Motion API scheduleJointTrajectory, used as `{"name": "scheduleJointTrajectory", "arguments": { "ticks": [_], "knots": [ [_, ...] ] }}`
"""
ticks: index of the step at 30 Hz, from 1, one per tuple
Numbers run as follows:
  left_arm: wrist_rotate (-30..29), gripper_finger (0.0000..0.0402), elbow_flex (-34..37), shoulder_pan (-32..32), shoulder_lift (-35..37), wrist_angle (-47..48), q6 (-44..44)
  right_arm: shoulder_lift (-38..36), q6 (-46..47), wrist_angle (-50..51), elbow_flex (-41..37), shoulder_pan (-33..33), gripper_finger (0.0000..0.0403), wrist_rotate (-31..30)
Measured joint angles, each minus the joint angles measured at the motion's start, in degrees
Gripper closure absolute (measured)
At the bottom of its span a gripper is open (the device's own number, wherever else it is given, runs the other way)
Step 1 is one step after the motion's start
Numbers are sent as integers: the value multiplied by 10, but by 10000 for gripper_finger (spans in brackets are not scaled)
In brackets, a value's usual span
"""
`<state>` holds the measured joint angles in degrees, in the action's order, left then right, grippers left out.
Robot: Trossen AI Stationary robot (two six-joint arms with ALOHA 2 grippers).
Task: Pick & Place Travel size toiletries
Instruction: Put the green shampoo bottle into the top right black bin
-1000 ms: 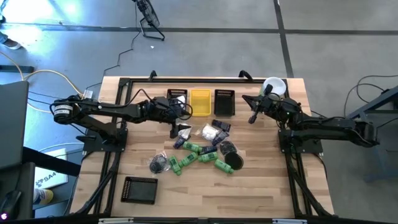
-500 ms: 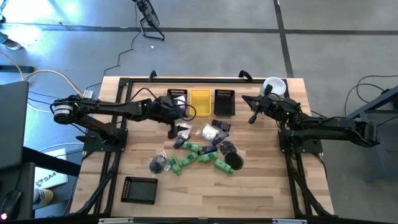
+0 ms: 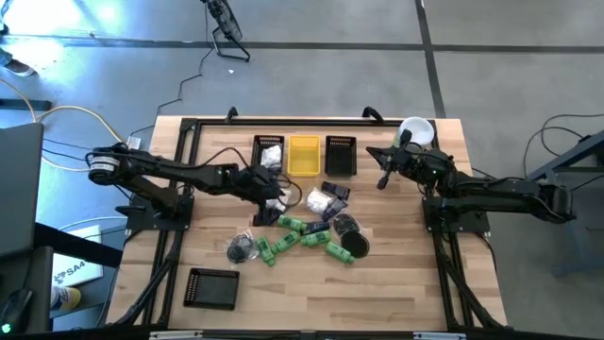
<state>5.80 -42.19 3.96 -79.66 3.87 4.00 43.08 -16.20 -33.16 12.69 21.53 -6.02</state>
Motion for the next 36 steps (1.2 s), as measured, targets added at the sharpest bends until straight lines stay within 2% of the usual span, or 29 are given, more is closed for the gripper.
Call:
{"name": "scheduleJointTrajectory", "arguments": {
  "ticks": [6,15,36],
  "knots": [
    [1,103,-2,-29,-60,-51,-19,0,14,11,0,0,401,0],
    [0,103,-11,-40,-110,-52,-52,0,14,26,0,0,401,3],
    [-4,103,-11,-40,-125,-33,-57,0,14,34,0,0,401,2]
  ]
}}
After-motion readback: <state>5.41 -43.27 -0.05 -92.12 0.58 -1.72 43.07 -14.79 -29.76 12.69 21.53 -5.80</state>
